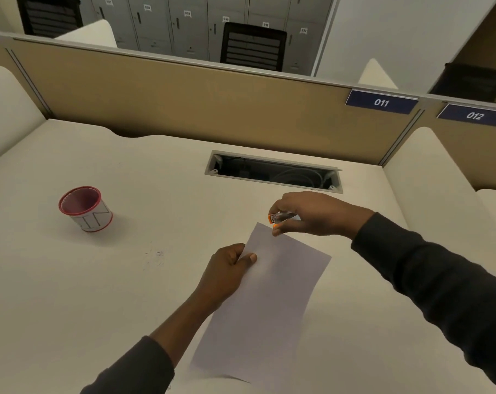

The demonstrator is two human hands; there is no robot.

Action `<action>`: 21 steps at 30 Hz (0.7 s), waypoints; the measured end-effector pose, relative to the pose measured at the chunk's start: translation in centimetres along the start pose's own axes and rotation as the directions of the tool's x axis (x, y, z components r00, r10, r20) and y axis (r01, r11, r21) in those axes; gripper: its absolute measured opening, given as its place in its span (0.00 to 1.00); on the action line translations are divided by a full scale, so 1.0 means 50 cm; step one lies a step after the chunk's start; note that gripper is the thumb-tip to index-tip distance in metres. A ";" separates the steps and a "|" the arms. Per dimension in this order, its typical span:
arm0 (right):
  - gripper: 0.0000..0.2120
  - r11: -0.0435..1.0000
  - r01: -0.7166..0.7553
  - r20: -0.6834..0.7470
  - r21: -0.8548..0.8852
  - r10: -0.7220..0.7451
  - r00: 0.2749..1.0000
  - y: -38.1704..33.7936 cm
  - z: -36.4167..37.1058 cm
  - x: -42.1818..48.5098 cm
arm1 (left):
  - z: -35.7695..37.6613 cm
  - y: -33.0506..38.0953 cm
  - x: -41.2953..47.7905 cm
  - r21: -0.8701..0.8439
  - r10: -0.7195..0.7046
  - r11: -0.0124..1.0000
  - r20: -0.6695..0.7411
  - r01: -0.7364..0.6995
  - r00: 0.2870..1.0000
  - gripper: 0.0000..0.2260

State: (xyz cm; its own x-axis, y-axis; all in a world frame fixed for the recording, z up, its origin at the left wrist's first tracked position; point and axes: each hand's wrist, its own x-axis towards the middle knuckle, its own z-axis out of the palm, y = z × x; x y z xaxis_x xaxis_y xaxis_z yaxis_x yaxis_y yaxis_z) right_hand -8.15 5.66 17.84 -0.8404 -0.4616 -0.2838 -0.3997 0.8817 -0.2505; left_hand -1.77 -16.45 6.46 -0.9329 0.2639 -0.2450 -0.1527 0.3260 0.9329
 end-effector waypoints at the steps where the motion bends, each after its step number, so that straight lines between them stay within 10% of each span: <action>1: 0.23 0.998 0.022 0.021 -0.057 -0.020 1.000 -0.007 -0.001 0.003 | -0.001 0.001 0.000 0.013 -0.001 1.000 0.006 0.001 1.000 0.09; 21: 0.22 0.916 0.204 0.143 -0.345 -0.163 0.976 -0.082 -0.034 0.056 | -0.006 0.021 -0.004 0.095 -0.001 0.995 -0.005 0.001 1.000 0.11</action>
State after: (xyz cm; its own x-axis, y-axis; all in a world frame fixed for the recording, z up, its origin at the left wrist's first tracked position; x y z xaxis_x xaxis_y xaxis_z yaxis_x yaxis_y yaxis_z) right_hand -9.51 0.91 19.66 -0.7026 -0.6086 -0.3688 -0.6640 0.7470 0.0323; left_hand -1.83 -16.42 7.57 -0.9343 0.2594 -0.2445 -0.1222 0.4113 0.9033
